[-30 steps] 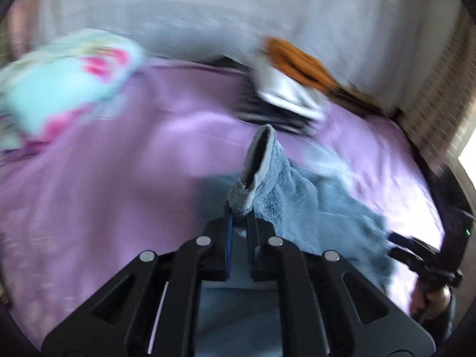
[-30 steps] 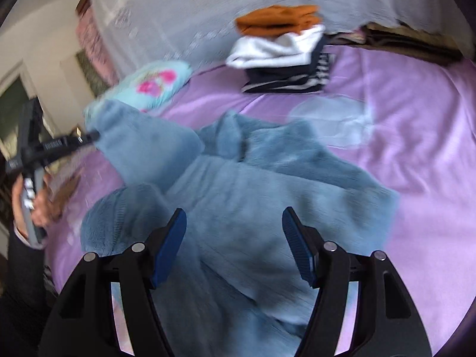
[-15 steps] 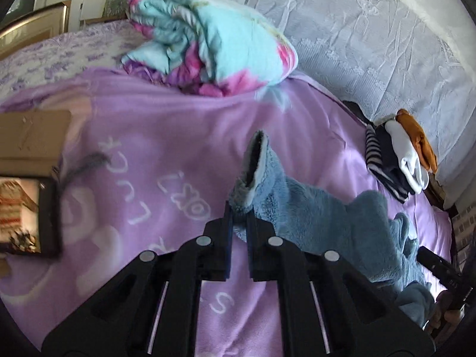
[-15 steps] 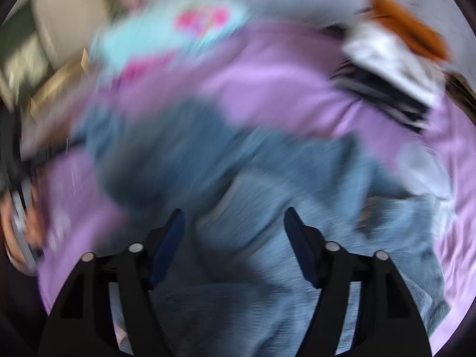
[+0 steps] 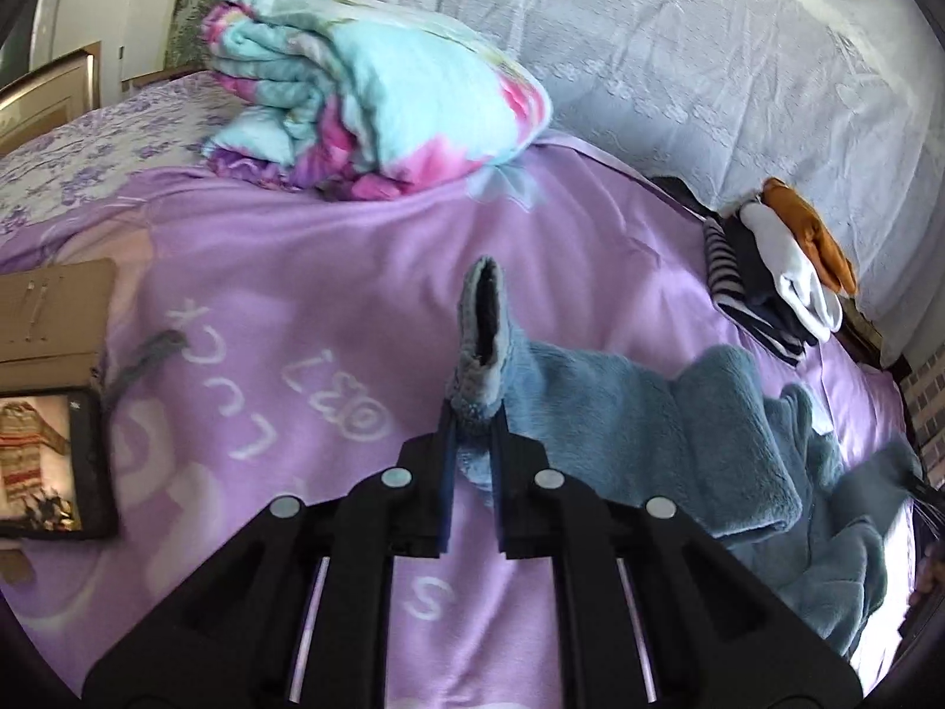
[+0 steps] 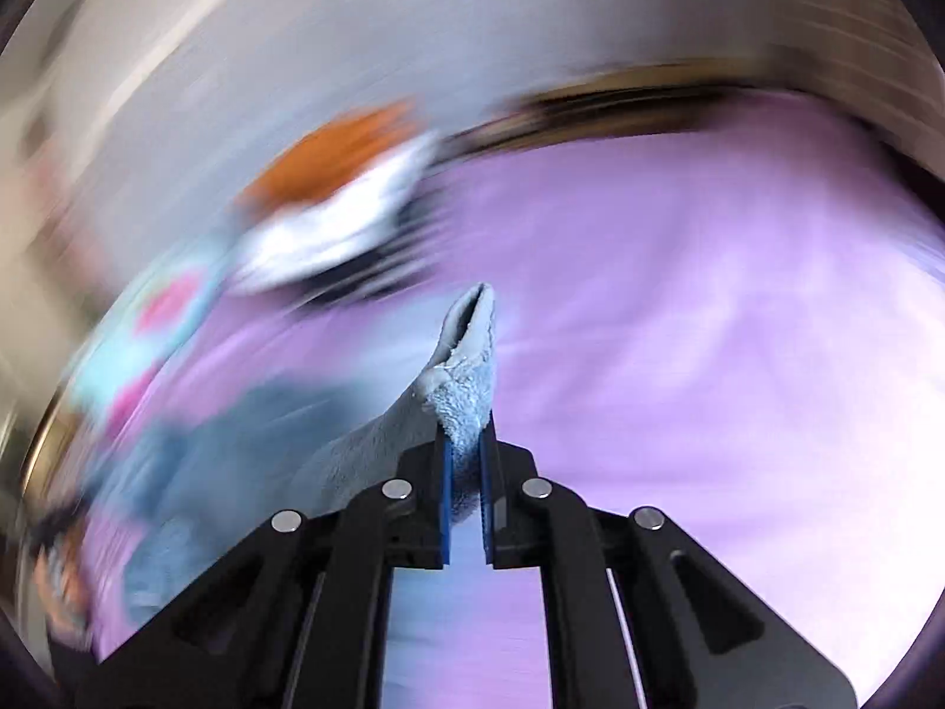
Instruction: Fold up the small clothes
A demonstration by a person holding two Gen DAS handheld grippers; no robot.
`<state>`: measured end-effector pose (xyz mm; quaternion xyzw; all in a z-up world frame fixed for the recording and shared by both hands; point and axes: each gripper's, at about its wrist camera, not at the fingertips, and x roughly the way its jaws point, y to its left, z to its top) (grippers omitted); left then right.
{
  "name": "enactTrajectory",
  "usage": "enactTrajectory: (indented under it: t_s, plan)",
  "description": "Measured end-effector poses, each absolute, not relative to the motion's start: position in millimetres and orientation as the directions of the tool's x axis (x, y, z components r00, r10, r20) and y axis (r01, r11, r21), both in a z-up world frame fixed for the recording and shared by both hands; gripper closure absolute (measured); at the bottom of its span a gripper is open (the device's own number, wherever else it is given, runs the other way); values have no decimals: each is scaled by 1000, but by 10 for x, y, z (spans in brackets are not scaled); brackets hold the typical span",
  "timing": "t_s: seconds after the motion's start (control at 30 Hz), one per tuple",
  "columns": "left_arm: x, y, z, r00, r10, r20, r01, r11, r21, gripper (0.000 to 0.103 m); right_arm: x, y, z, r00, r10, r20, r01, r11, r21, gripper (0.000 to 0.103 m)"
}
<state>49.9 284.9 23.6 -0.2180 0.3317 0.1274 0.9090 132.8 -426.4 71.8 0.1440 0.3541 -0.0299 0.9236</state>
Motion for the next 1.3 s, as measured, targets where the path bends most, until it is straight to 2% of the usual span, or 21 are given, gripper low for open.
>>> enactTrajectory:
  t_s: [0.07, 0.1, 0.13, 0.2, 0.27, 0.3, 0.37, 0.4, 0.43, 0.5, 0.63, 0.7, 0.8, 0.9, 0.93, 0.97, 1.0, 1.03, 1.1, 1.17, 1.3]
  plan:
    - [450, 2899, 264, 740, 109, -664, -392, 872, -294, 94, 1016, -5031, 693, 682, -230, -694, 401, 912, 92, 94]
    - [424, 2927, 287, 733, 125, -669, -403, 872, -279, 94, 931, -5313, 651, 634, -270, -725, 461, 884, 75, 88]
    - [401, 2942, 312, 730, 137, -670, -410, 872, -269, 94, 846, -5555, 622, 623, -240, -745, 498, 856, 140, 85]
    - [350, 2947, 413, 729, 170, -663, -420, 876, -238, 94, 762, -5718, 657, 671, -202, -714, 508, 826, 244, 83]
    - [316, 2891, 593, 745, 187, -640, -405, 889, -212, 87, 895, -5522, 768, 751, -51, -658, 360, 868, 344, 81]
    - [318, 2834, 697, 760, 182, -624, -384, 900, -206, 80, 1049, -5277, 820, 770, 58, -635, 245, 893, 378, 78]
    - [378, 2615, 979, 810, 144, -568, -304, 932, -196, 37, 1374, -4646, 803, 739, 253, -624, 34, 911, 411, 60]
    - [470, 2422, 1117, 832, 102, -545, -240, 952, -189, 31, 1571, -4259, 751, 701, 337, -628, -68, 909, 412, 42]
    - [576, 2255, 1183, 835, 51, -548, -175, 969, -177, 23, 1741, -3871, 688, 666, 390, -636, -152, 905, 397, 38]
    - [935, 1759, 1241, 795, -121, -595, 42, 989, -145, 22, 1944, -3247, 548, 590, 475, -654, -277, 879, 388, 38]
    - [1593, 890, 1049, 694, -248, -676, 261, 961, -85, 22, 2268, -2432, 300, 464, 538, -704, -392, 837, 382, 37]
    - [1911, 584, 849, 631, -263, -729, 323, 944, -62, 22, 2526, -2195, 139, 415, 523, -745, -413, 838, 358, 36]
    - [2272, 324, 537, 572, -227, -788, 364, 931, -4, 22, 2547, -2085, -19, 359, 532, -767, -418, 826, 378, 23]
    - [2540, 225, 287, 477, -278, -834, 410, 910, -69, 21, 2341, -2035, -158, 333, 515, -790, -449, 823, 347, 23]
    - [2620, 177, 200, 445, -288, -848, 428, 900, -81, 18, 2321, -2052, -140, 350, 506, -788, -470, 823, 319, 26]
    - [2662, 146, 128, 421, -293, -858, 444, 892, -86, 18, 2307, -2028, -112, 369, 496, -786, -490, 822, 289, 37]
    - [2684, 108, 63, 412, -292, -863, 454, 887, -84, 18, 2220, -2022, -98, 375, 494, -785, -495, 822, 280, 75]
    - [2691, 67, -6, 403, -295, -866, 475, 877, -78, 21, 2229, -2021, -87, 371, 498, -784, -487, 823, 293, 94]
    - [2647, 24, -11, 435, -317, -843, 515, 856, -56, 47, 2219, -2091, 50, 427, 495, -757, -466, 837, 285, 94]
    - [2578, 53, 57, 464, -352, -813, 531, 845, -63, 91, 2265, -2115, 247, 482, 495, -723, -459, 846, 272, 94]
    - [2607, 186, 400, 564, -395, -725, 481, 871, -100, 94, 2463, -2022, 646, 634, 413, -654, -398, 899, 182, 103]
